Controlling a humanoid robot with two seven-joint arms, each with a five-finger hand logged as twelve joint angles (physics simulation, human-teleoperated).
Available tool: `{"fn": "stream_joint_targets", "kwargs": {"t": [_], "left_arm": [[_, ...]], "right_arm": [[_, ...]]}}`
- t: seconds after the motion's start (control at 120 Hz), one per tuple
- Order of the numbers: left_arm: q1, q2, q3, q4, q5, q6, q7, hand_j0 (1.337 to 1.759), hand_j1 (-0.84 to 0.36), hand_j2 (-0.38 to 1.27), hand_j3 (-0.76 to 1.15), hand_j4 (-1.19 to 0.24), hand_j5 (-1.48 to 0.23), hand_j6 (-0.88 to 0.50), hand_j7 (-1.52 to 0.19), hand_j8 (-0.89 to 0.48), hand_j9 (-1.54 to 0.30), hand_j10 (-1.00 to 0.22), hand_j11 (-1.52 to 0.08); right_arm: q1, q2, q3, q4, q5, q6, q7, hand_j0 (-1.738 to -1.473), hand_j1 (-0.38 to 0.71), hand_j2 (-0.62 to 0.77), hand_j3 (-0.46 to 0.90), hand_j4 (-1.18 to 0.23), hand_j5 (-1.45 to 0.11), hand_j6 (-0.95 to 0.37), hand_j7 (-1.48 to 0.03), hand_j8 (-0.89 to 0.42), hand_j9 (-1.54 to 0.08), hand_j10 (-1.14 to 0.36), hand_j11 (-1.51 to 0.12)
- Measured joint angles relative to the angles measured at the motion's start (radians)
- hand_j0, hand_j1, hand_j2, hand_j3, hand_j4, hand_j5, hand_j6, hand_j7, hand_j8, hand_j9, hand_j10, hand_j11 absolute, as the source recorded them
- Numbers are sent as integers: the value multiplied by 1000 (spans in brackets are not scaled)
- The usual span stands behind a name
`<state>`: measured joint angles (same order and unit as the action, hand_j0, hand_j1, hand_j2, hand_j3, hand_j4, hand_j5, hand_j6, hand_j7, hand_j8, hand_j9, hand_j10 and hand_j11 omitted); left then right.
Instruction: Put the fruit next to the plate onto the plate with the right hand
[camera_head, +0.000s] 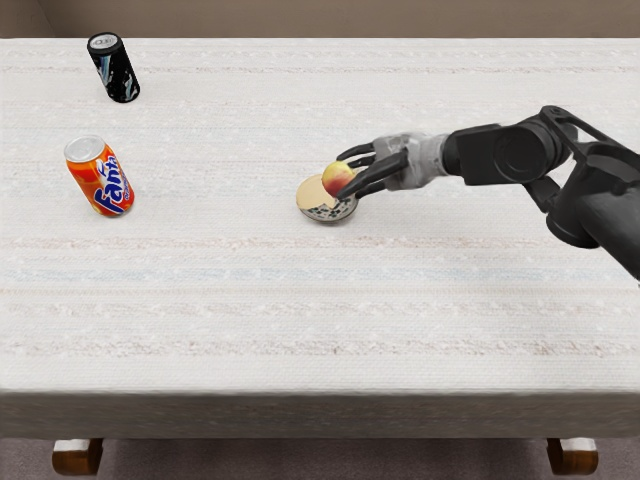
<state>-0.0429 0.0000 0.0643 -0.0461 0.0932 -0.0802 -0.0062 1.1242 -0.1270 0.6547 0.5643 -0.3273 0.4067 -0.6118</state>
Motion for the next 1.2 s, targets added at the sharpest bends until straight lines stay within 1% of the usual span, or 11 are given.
{"fn": "stream_joint_targets", "kwargs": {"t": [0.133, 0.267, 0.367, 0.525, 0.75, 0.933, 1.017, 1.2], "left_arm": [[0, 0, 0, 0, 0, 0, 0, 1658, 346, 1, 0, -3, -3, -3, -3, -3, -3, -3, -3], [0, 0, 0, 0, 0, 0, 0, 1658, 346, 1, 0, -3, -3, -3, -3, -3, -3, -3, -3], [0, 0, 0, 0, 0, 0, 0, 1658, 347, 1, 0, -3, -3, -3, -3, -3, -3, -3, -3], [0, 0, 0, 0, 0, 0, 0, 1658, 346, 1, 0, -3, -3, -3, -3, -3, -3, -3, -3], [0, 0, 0, 0, 0, 0, 0, 1658, 347, 1, 0, -3, -3, -3, -3, -3, -3, -3, -3], [0, 0, 0, 0, 0, 0, 0, 1658, 346, 1, 0, -3, -3, -3, -3, -3, -3, -3, -3], [0, 0, 0, 0, 0, 0, 0, 1658, 346, 1, 0, -3, -3, -3, -3, -3, -3, -3, -3], [0, 0, 0, 0, 0, 0, 0, 1658, 346, 1, 0, -3, -3, -3, -3, -3, -3, -3, -3]], "right_arm": [[18, 37, -25, -39, 2, -9, 0, -1654, 403, 566, 1, -636, -1224, -341, -1133, -361, -1172, -853, -1173], [34, 48, -67, -98, 3, -33, 0, -1654, 400, 568, 1, -642, -1228, -344, -1133, -358, -1178, -852, -1181], [41, 50, -96, -119, 2, -53, 0, -1654, 399, 567, 1, -648, -1228, -345, -1134, -358, -1181, -851, -1184], [49, 60, -122, -128, 3, -64, 1, -1654, 395, 569, 1, -655, -1224, -341, -1134, -370, -1192, -846, -1197], [92, 89, -127, -129, 5, -67, 1, -1655, 397, 569, 1, -651, -1230, -343, -1134, -359, -1205, -839, -1213], [100, 92, -128, -131, 5, -69, 1, -1654, 393, 565, 1, -649, -1233, -346, -1134, -361, -1207, -838, -1216], [102, 92, -143, -137, 5, -91, 1, -1654, 390, 563, 1, -676, -1238, -350, -1134, -364, -1212, -836, -1222], [105, 92, -161, -142, 4, -123, 1, -1655, 391, 564, 1, -679, -1240, -347, -1134, -358, -1214, -835, -1224]]}}
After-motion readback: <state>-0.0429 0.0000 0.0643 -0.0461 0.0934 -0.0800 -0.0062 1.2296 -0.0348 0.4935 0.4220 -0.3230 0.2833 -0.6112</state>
